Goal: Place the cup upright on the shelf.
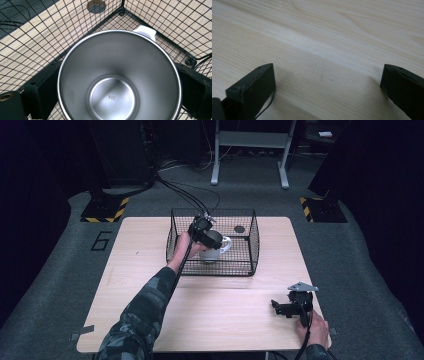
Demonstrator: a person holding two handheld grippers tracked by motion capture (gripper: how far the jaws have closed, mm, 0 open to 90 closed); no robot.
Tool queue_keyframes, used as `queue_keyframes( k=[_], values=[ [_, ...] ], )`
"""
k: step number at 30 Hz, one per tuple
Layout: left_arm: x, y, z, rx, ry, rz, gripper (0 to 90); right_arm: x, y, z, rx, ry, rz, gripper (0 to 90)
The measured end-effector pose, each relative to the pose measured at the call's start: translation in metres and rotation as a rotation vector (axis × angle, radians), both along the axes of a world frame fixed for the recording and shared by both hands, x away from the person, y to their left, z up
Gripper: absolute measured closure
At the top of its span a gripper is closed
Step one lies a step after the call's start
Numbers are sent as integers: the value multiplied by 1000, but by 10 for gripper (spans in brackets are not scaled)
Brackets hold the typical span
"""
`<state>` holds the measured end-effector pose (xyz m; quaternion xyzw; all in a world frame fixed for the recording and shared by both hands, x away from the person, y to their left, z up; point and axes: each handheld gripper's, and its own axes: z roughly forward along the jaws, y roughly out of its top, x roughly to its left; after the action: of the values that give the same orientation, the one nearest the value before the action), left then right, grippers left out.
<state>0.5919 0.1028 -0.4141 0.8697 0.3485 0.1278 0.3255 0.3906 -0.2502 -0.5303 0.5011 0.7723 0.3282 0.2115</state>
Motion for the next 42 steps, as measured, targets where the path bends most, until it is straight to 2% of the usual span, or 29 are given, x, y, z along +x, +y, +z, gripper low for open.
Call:
queue_keyframes(
  k=[4, 7, 16, 19, 33, 37, 42],
  values=[
    [0, -1, -1, -1, 2, 1, 61, 0, 0, 0, 0, -2, 0, 0],
    [2, -2, -2, 17, 6, -4, 61, 0, 0, 0, 0, 0, 1, 0],
    [4, -3, -5, 24, 11, 2, 60, 0, 0, 0, 0, 0, 0, 0],
    [4, -3, -6, 38, 11, 7, 60, 0, 0, 0, 0, 0, 0, 0],
    [5, -4, -9, 43, 20, 24, 60, 0, 0, 0, -1, -1, 1, 0],
    [4, -2, -9, 45, 34, 25, 59, 0, 0, 0, 0, 0, 2, 0],
    [1, -1, -10, 48, 25, 29, 58, 0, 0, 0, -2, -2, 3, 0]
  ],
)
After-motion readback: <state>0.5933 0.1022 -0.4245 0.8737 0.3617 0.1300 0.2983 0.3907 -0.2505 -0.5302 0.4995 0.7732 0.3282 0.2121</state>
